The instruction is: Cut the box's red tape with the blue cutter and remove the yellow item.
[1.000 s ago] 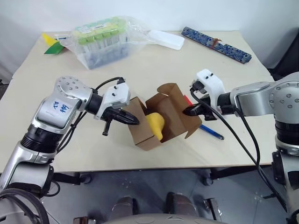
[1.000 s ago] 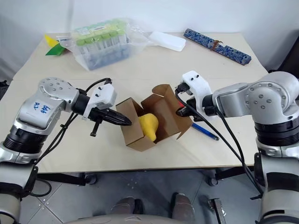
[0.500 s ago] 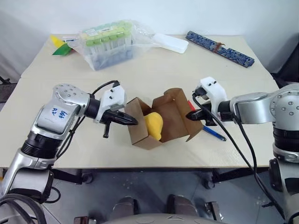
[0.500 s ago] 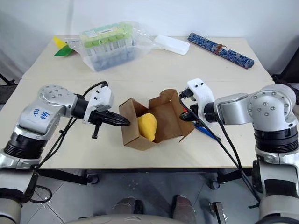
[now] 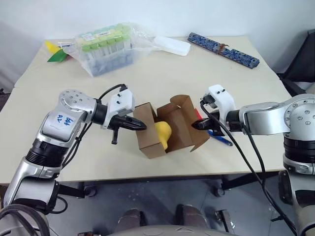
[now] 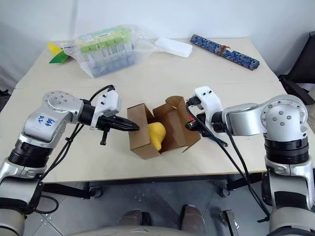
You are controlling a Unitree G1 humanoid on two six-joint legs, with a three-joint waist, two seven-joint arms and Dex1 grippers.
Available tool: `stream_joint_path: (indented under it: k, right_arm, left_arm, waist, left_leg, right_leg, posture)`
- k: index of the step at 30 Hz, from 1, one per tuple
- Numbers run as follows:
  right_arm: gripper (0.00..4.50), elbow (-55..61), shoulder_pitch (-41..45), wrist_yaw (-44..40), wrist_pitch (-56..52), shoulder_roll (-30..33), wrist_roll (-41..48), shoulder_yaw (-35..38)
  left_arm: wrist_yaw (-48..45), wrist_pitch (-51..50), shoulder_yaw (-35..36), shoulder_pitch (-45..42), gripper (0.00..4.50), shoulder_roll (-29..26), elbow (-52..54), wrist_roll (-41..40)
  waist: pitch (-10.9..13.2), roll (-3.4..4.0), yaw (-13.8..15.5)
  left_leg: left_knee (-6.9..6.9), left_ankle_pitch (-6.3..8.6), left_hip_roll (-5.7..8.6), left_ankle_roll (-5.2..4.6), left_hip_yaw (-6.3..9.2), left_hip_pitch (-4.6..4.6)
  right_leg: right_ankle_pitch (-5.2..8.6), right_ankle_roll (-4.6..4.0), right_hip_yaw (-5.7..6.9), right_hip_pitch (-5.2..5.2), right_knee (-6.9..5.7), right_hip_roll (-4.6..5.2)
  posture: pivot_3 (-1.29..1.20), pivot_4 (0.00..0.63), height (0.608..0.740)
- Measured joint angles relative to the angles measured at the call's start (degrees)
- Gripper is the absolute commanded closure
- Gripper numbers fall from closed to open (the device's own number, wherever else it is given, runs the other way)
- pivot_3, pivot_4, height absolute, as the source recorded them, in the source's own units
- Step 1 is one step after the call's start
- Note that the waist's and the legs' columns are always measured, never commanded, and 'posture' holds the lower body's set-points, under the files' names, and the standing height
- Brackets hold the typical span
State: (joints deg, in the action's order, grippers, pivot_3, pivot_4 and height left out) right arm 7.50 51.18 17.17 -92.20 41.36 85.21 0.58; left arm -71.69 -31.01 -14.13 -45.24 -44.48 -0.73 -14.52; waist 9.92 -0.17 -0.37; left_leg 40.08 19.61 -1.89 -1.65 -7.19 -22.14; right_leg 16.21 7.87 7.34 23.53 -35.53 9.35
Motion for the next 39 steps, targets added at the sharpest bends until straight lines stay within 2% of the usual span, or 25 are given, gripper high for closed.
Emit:
stream_joint_path:
  k: [4,7,9,11,18,24,29,35,39]
  right_arm:
    - [4.48,-0.41,0.99,0.26,0.02,1.28,1.99,-0.08]
    - [4.48,-0.79,1.62,0.70,0.17,1.30,3.22,-0.31]
    - [4.48,-0.94,1.65,1.16,0.65,1.32,3.86,-0.38]
    - [4.48,-1.00,1.62,1.52,0.96,1.35,4.33,-1.09]
    - [4.48,-1.05,0.36,2.15,2.22,0.49,4.35,-3.17]
    - [4.48,-1.06,-0.11,2.09,2.28,-0.16,3.74,-4.27]
    - [4.48,-1.64,0.80,1.74,2.22,-0.28,2.66,-4.28]
    - [4.48,-3.11,3.69,0.48,1.60,0.58,1.21,-4.14]
    - [4.48,-3.19,3.97,-0.27,0.80,0.70,0.31,-3.98]
  left_arm:
    - [-1.02,1.84,-0.59,1.09,4.50,-3.42,-0.16,1.75]
    - [-0.11,1.64,-2.71,2.84,4.50,-5.46,-3.54,7.07]
    - [0.47,1.05,-5.61,5.75,4.50,-3.70,-6.64,9.05]
    - [0.48,1.27,-5.30,5.01,4.50,-2.56,-6.67,9.45]
    - [1.16,2.43,-5.10,3.16,4.50,1.22,-8.74,10.67]
    - [1.61,3.39,-4.76,2.81,4.50,2.39,-9.54,11.29]
    - [0.27,0.27,0.16,1.83,4.50,2.05,-11.96,7.36]
    - [-4.68,-5.81,9.86,-5.23,4.50,-2.27,-11.13,-1.81]
    - [-4.76,-6.93,11.83,-8.38,4.50,-1.31,-9.95,-4.50]
  waist:
    - [-0.17,0.29,0.20]
    - [-0.31,0.54,1.02]
    - [-0.16,0.31,1.25]
    - [-0.08,0.02,1.59]
    - [-0.08,0.03,1.71]
    - [-0.08,0.03,1.62]
    - [0.02,-0.10,1.24]
    - [0.10,-0.19,0.28]
    - [0.10,-0.19,0.26]
  left_leg:
    - [0.00,0.01,0.01,-0.04,-0.01,0.03]
    - [0.00,-0.09,0.15,-0.24,-0.01,-0.05]
    - [0.03,-0.11,0.15,-0.29,-0.01,-0.30]
    - [0.11,-0.12,0.14,-0.28,0.16,-0.60]
    - [0.07,-0.08,0.23,-0.31,0.06,-0.95]
    - [0.06,-0.08,0.23,-0.29,0.00,-0.96]
    - [0.06,-0.10,0.21,-0.26,0.04,-1.11]
    - [-0.09,-0.10,0.26,-0.20,0.03,-1.17]
    - [-0.12,-0.10,0.31,-0.18,-0.06,-1.18]
  right_leg:
    - [0.00,0.00,-0.01,-0.03,0.02,0.07]
    - [0.00,0.00,-0.04,-0.06,0.20,0.21]
    - [-0.04,-0.01,-0.06,0.14,0.21,0.22]
    - [-0.08,0.00,0.06,0.28,0.22,0.21]
    - [-0.11,0.07,0.41,0.35,0.47,0.20]
    - [-0.12,0.09,0.43,0.36,0.51,0.17]
    - [-0.12,0.09,0.42,0.52,0.50,0.11]
    - [-0.14,0.14,0.43,0.71,0.40,0.09]
    - [-0.15,0.15,0.44,0.72,0.40,0.06]
  posture:
    - [0.00,0.150,0.740]
    - [0.00,0.150,0.740]
    - [0.00,0.150,0.740]
    - [0.00,0.150,0.740]
    - [0.00,0.150,0.740]
    - [0.00,0.150,0.740]
    - [0.00,0.150,0.740]
    - [0.00,0.150,0.740]
    - [0.00,0.150,0.740]
